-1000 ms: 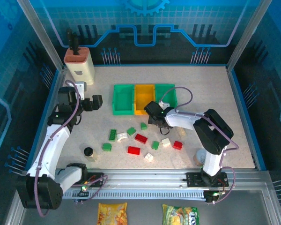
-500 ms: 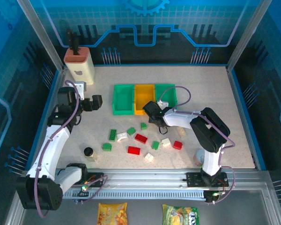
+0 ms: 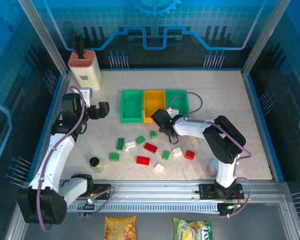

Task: Sort the legos into containers by color
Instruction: Pick up the lego from the center of the table, then place the lego in the container.

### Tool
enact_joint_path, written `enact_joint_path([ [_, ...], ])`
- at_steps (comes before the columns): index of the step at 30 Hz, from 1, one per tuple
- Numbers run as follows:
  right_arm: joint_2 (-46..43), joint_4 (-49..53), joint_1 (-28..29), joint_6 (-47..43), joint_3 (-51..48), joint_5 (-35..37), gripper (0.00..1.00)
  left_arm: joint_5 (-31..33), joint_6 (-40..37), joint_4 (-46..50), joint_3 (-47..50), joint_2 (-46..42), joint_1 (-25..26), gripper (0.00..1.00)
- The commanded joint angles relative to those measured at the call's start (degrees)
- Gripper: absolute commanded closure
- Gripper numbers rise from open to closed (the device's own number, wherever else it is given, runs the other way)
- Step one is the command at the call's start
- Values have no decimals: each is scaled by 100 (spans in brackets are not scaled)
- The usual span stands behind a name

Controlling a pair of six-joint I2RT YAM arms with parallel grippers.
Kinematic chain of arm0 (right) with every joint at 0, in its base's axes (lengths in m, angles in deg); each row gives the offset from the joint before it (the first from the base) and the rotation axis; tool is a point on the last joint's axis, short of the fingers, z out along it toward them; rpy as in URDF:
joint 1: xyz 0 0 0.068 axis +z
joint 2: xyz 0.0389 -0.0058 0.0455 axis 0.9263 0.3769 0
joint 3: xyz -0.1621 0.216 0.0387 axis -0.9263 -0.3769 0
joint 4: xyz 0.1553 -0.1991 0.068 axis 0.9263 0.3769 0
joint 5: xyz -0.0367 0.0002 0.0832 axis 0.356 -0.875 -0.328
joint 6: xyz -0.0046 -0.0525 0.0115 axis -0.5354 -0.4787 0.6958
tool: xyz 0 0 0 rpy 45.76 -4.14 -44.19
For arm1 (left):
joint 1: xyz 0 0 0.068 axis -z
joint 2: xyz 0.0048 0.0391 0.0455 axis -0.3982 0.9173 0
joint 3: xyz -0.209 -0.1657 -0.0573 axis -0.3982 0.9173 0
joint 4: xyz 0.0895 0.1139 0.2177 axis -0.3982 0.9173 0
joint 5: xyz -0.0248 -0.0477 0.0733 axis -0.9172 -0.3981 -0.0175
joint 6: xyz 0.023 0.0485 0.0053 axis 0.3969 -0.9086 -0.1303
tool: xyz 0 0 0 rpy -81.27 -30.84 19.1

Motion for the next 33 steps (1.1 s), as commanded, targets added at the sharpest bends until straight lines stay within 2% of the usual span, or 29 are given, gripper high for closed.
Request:
enact_joint_path([
  [1,-381,365,157,13,-42,104,38,-125,-120,-115,46,-108,24,1],
  [11,-1168,1216,194,-175,-92,-461,39,-72,-155,-94,37,-126,27,1],
  [18,-1574,1382,-40,-1138,207,-773,40,-81,-159,-96,33,-135,10,1],
  [23,-1504,1400,-408,-1883,592,-996,40,-90,-155,-93,37,-152,0,1],
  [33,-718,1315,-1322,-2535,1449,-1591,39,-77,-158,-91,40,-176,-28,1],
])
